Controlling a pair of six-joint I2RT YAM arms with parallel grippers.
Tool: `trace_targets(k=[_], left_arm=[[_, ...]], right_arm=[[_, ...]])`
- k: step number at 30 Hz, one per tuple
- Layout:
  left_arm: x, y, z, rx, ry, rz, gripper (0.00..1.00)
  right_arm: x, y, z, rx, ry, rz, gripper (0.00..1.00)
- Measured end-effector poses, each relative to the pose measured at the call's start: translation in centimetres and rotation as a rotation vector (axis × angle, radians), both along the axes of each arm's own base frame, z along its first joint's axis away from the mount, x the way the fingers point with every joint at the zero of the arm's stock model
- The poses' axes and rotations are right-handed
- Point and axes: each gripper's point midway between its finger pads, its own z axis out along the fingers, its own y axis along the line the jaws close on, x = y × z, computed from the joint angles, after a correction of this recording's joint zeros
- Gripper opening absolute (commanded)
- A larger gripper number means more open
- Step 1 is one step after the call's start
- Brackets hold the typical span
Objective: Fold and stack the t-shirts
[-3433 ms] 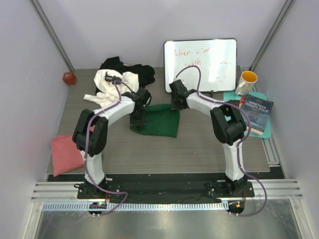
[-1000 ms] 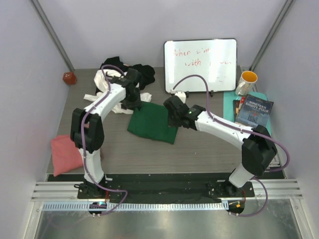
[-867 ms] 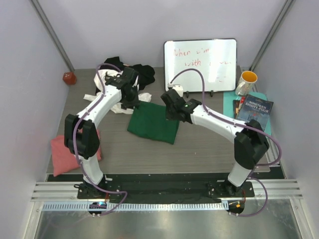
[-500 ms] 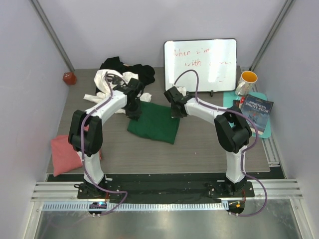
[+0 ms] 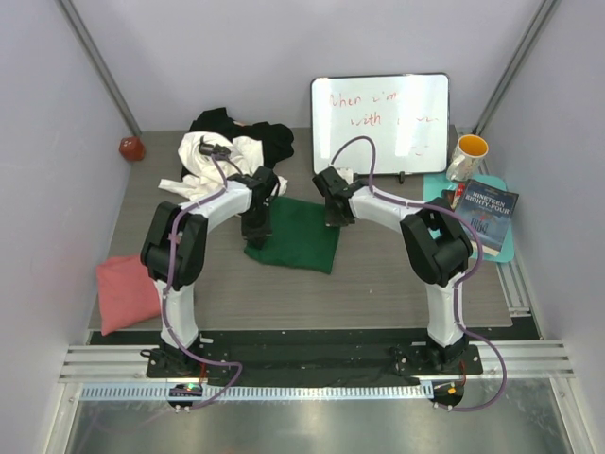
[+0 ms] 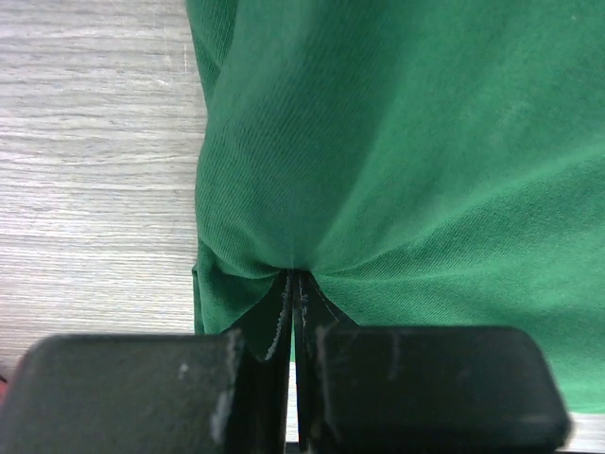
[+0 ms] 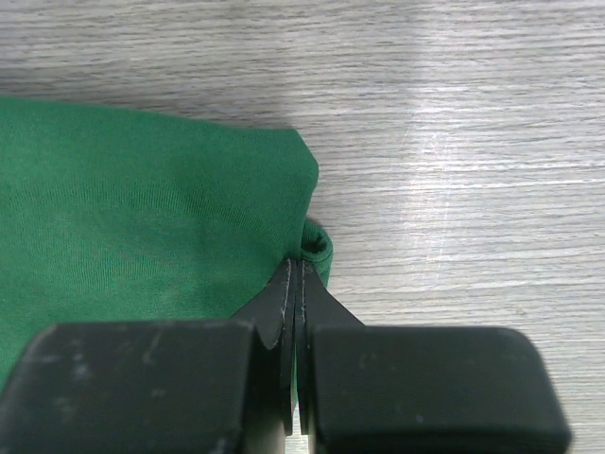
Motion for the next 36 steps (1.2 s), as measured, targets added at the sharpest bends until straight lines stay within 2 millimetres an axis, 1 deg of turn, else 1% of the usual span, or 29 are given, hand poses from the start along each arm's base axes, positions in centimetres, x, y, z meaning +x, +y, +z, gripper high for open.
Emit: trace_targets(k=[6, 9, 13, 17, 20, 21, 22, 23, 24, 26, 27, 29, 31, 34, 35, 36], left_arm=[[-0.5, 0.3, -0.4, 0.016, 0.009, -0.003, 0.00], [-1.1, 0.5, -0.3, 0.015, 0.010, -0.003, 0.00], [-3.1, 1.1, -0.3, 0.011, 0.031, -0.007, 0.00], [-5.4, 2.2, -0.4, 0.034, 0.081, -0.009, 0.00], [-6.6, 2.5, -0.4, 0.045, 0.105, -0.015, 0.00], [-6.8, 2.6, -0.4, 0.046, 0.108, -0.018, 0.07], [-7.1, 2.6, -0.3, 0.044, 0.108, -0.021, 0.14], [-7.3, 2.7, -0.1, 0.040, 0.107, -0.025, 0.18], [-7.6, 2.8, 0.3, 0.031, 0.099, -0.026, 0.26], [-7.8, 2.8, 1.6, 0.013, 0.071, -0.030, 0.26], [-7.6, 2.7, 2.4, 0.002, 0.048, -0.032, 0.26], [-7.1, 2.5, 3.7, -0.016, 0.007, -0.033, 0.26], [-6.0, 2.1, 5.1, -0.028, -0.036, -0.036, 0.26], [-4.2, 1.6, 6.1, -0.027, -0.079, -0.038, 0.27], [-3.7, 1.6, 6.3, -0.022, -0.089, -0.038, 0.27], [-3.4, 1.6, 6.3, -0.017, -0.094, -0.037, 0.32]], right_arm=[[0.1, -0.1, -0.2, 0.014, -0.002, -0.002, 0.01], [0.1, -0.3, -0.3, 0.027, -0.008, -0.004, 0.01], [-0.1, -0.7, -0.5, 0.052, -0.003, -0.008, 0.01], [-0.2, -1.0, -0.6, 0.071, -0.002, -0.010, 0.01], [-0.4, -1.0, -0.5, 0.077, -0.004, -0.008, 0.01], [-0.6, -1.0, -0.5, 0.081, -0.002, -0.006, 0.06], [-0.9, -1.1, -0.5, 0.085, 0.000, -0.003, 0.13], [-1.4, -1.2, -0.4, 0.091, 0.007, 0.002, 0.18], [-1.9, -1.4, -0.4, 0.092, 0.016, 0.003, 0.20], [-3.1, -2.1, -0.2, 0.089, 0.028, 0.004, 0.21], [-4.1, -2.8, 0.0, 0.081, 0.041, 0.001, 0.22], [-5.2, -3.7, 1.0, 0.083, 0.037, -0.010, 0.22], [-5.7, -4.4, 2.8, 0.100, 0.007, -0.022, 0.23], [-5.4, -4.4, 5.9, 0.151, -0.067, -0.030, 0.30], [-5.4, -4.2, 6.8, 0.170, -0.090, -0.027, 0.36], [-5.3, -4.0, 7.6, 0.187, -0.109, -0.023, 0.39]])
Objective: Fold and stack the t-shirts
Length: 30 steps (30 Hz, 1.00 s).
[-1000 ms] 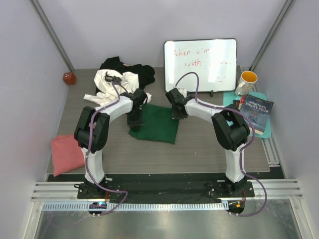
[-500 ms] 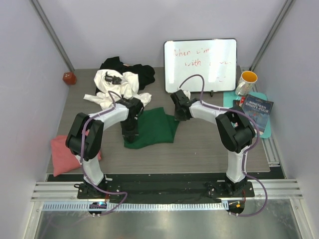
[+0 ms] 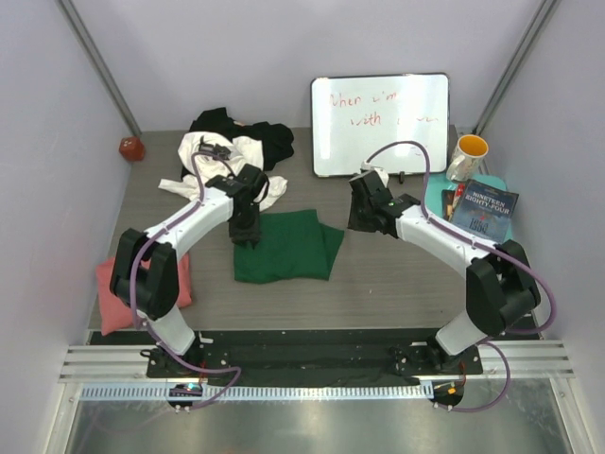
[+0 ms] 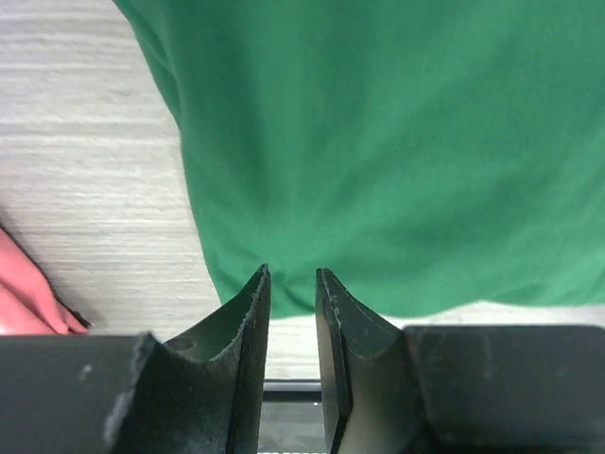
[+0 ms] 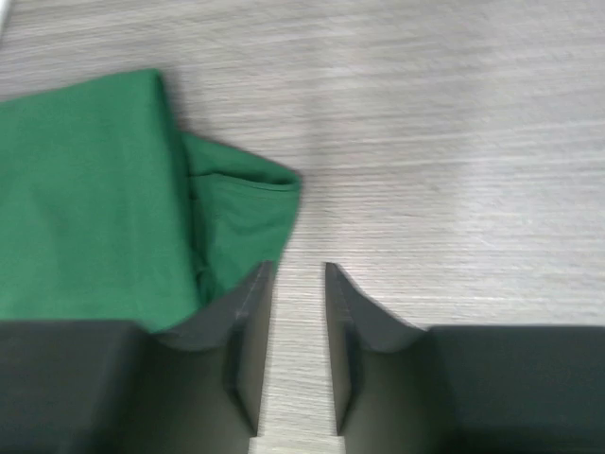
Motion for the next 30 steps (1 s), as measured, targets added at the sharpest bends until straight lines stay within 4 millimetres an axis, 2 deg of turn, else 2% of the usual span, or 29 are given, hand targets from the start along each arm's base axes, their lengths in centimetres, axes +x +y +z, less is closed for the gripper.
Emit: trace_targets(k=[2, 4, 6, 12, 15, 21, 25, 30], left_arm=[[0.5, 0.3, -0.1, 0.012, 0.000, 0.008, 0.38], [1.0, 1.0, -0.5, 0.024, 0.008, 0.031, 0.39], [1.4, 1.8, -1.0, 0.032, 0.026, 0.060, 0.44], [2.4, 3.8, -1.4, 0.032, 0.038, 0.148, 0.46], [2.9, 3.9, -1.0, 0.031, 0.022, 0.156, 0.46], [3.3, 3.7, -1.0, 0.027, 0.018, 0.156, 0.46], [3.7, 3.5, -2.1, 0.030, 0.046, 0.155, 0.45], [3.8, 3.5, -4.0, 0.048, 0.089, 0.155, 0.45]], right_arm=[[0.1, 0.4, 0.8, 0.025, -0.020, 0.010, 0.42], [0.1, 1.1, 0.9, 0.056, -0.015, 0.037, 0.42], [-0.1, 2.2, 0.3, 0.090, 0.010, 0.075, 0.45], [0.1, 5.7, -2.7, 0.180, 0.110, 0.185, 0.46], [0.2, 6.9, -3.5, 0.219, 0.133, 0.219, 0.47], [1.5, 9.2, -3.4, 0.287, 0.127, 0.271, 0.48], [2.2, 10.3, -3.8, 0.313, 0.129, 0.292, 0.49], [2.6, 11.2, -5.4, 0.329, 0.163, 0.309, 0.50]])
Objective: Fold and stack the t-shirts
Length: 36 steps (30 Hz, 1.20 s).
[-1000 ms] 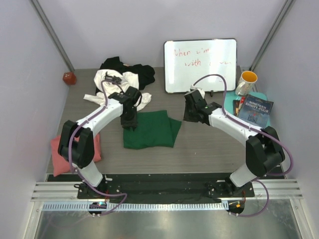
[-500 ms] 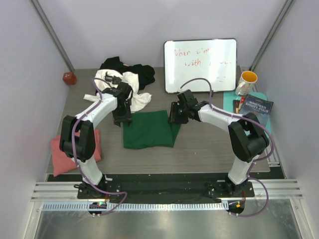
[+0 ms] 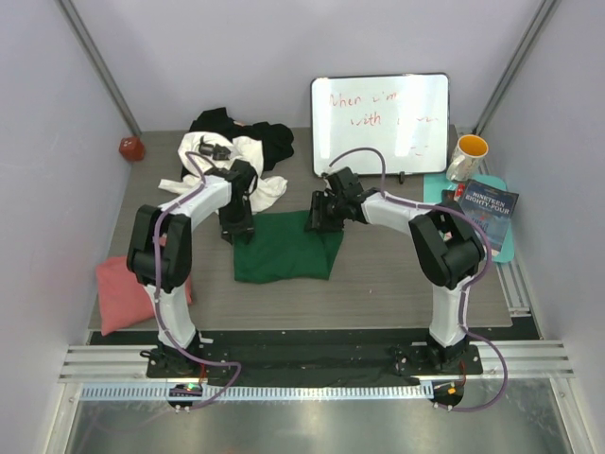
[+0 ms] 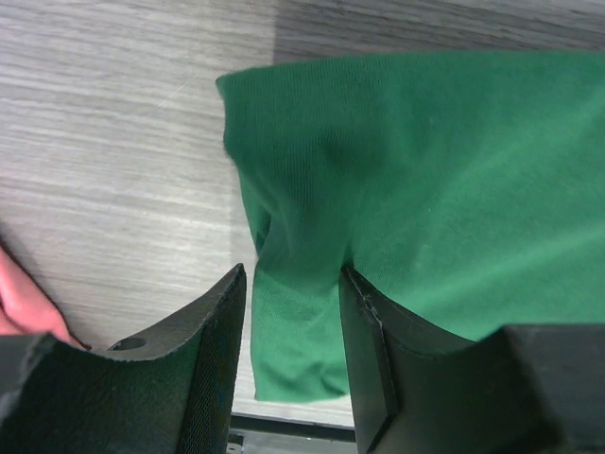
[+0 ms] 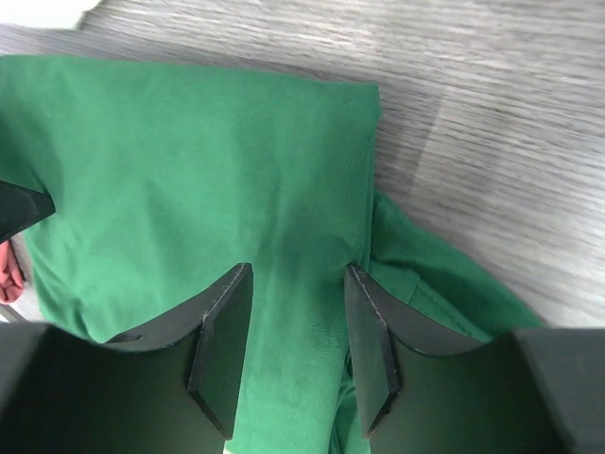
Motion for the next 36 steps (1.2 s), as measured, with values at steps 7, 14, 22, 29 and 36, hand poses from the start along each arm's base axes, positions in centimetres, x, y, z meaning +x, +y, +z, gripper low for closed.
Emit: trace_targets(k=[7, 14, 22, 29, 36], left_arm=[[0.1, 0.0, -1.3, 0.015, 0.030, 0.000, 0.45], [0.2, -0.4, -2.4, -0.006, 0.057, -0.001, 0.07], [0.4, -1.2, -2.2, -0.056, 0.052, -0.013, 0.00], [1.0, -2.2, -1.9, -0.110, 0.031, -0.029, 0.00], [1.5, -3.5, -0.6, -0.185, -0.001, -0.046, 0.00]], right_arm=[[0.2, 0.8, -1.1, 0.023, 0.024, 0.020, 0.32], [0.3, 1.5, -1.3, 0.061, 0.032, 0.024, 0.01], [-0.6, 0.9, 0.2, 0.077, -0.007, 0.020, 0.01], [-0.9, 0.8, 5.6, 0.132, -0.106, 0.012, 0.01], [-2.4, -0.5, 7.7, 0.139, -0.141, -0.016, 0.01]])
